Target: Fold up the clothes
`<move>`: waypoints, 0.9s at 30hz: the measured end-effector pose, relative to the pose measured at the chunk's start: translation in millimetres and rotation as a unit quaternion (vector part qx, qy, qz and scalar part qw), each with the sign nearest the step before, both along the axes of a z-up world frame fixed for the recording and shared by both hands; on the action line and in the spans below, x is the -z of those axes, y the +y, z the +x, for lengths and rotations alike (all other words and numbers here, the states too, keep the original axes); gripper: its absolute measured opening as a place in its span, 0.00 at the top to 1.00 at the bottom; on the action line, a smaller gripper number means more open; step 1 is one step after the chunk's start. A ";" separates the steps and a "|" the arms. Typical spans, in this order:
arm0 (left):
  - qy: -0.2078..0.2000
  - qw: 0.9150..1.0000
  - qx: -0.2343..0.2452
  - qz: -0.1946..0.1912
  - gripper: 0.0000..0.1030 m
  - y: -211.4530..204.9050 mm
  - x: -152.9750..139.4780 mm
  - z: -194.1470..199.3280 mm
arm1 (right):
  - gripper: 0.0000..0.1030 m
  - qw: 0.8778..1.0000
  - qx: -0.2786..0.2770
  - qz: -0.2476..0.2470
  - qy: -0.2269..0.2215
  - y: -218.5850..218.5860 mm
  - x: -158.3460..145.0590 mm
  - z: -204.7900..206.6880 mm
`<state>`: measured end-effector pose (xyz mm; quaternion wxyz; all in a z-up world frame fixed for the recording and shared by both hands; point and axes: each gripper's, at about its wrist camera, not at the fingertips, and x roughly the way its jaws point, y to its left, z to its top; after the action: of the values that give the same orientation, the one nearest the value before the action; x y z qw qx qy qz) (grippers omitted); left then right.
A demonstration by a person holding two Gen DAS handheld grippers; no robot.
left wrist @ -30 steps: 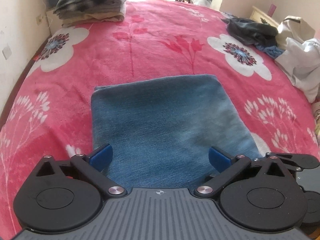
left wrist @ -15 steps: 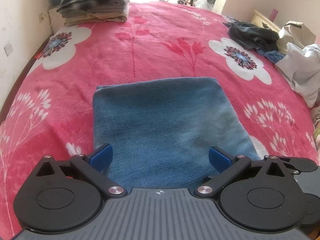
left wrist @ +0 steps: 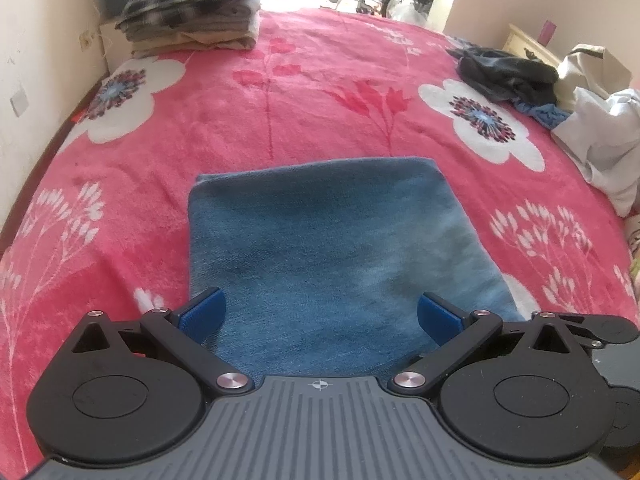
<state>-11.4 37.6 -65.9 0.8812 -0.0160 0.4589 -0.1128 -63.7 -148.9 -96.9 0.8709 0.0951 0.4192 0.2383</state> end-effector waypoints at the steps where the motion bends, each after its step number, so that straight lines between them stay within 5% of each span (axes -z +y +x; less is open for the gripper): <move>1: -0.007 1.000 -0.003 -0.002 0.00 0.9 -0.8 -1.0 | 0.61 1.000 0.002 0.003 -0.008 -1.4 -3.0 -2.0; 7: -0.052 0.998 -0.015 -0.028 0.00 6.1 -12.8 -7.5 | 0.61 0.995 0.042 0.001 -0.086 -50.8 -40.0 -30.3; 14: -0.107 0.991 0.081 -0.012 0.00 -23.0 -26.4 -28.7 | 0.60 0.985 0.170 0.015 -0.005 -147.7 -20.3 -54.7; 24: -0.147 0.949 0.262 0.094 0.07 -84.2 -2.0 -73.8 | 0.62 0.994 0.103 0.027 0.031 -104.2 8.4 -61.4; 27: -0.160 0.931 0.298 0.139 0.18 -94.1 8.7 -79.7 | 0.62 0.996 0.084 0.012 0.019 -90.5 8.5 -60.7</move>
<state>-91.1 -56.5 -74.7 0.8625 0.2621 0.3063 -0.3060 -124.4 -239.4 -105.4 0.8784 0.1445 0.4237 0.1675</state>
